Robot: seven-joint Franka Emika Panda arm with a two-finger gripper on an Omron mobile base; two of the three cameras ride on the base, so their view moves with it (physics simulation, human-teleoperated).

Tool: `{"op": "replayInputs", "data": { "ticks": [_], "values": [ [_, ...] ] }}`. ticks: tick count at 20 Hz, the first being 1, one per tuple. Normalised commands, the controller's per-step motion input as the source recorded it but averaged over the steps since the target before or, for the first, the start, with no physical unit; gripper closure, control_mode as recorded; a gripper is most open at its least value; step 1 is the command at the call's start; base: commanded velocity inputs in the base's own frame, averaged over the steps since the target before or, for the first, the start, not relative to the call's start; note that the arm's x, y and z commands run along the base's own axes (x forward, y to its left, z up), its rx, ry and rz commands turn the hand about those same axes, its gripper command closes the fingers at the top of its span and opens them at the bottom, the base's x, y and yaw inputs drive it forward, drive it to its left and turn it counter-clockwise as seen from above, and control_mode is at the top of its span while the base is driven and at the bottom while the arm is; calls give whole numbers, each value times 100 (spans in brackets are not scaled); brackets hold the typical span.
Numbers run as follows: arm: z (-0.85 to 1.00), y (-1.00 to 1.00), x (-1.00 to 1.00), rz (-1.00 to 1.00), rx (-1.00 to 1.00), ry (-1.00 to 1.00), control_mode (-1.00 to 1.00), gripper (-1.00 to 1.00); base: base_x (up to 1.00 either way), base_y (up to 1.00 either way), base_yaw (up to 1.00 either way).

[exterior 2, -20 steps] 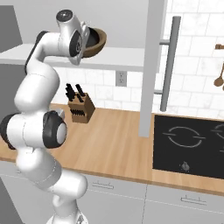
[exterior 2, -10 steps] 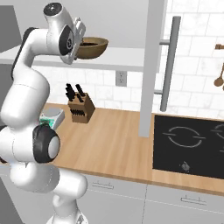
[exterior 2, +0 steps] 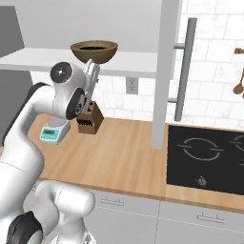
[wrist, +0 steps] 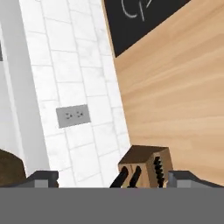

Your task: Pick up the bowls on the counter and stack them on top of one another in the open cabinet. Place the smaller bowl on top of the larger bowl.

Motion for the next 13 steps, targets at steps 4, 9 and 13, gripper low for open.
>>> {"op": "replayInputs", "data": {
  "ticks": [4, 9, 13],
  "values": [
    [-100, -80, -100, 0, -12, 0, -100, -100, 0, 0, 0],
    [-49, -69, -70, -14, 7, -4, -100, -100, 0, 0, 0],
    [0, 0, -1, 0, 0, 1, -100, -100, 0, 0, 0]
  ]
}}
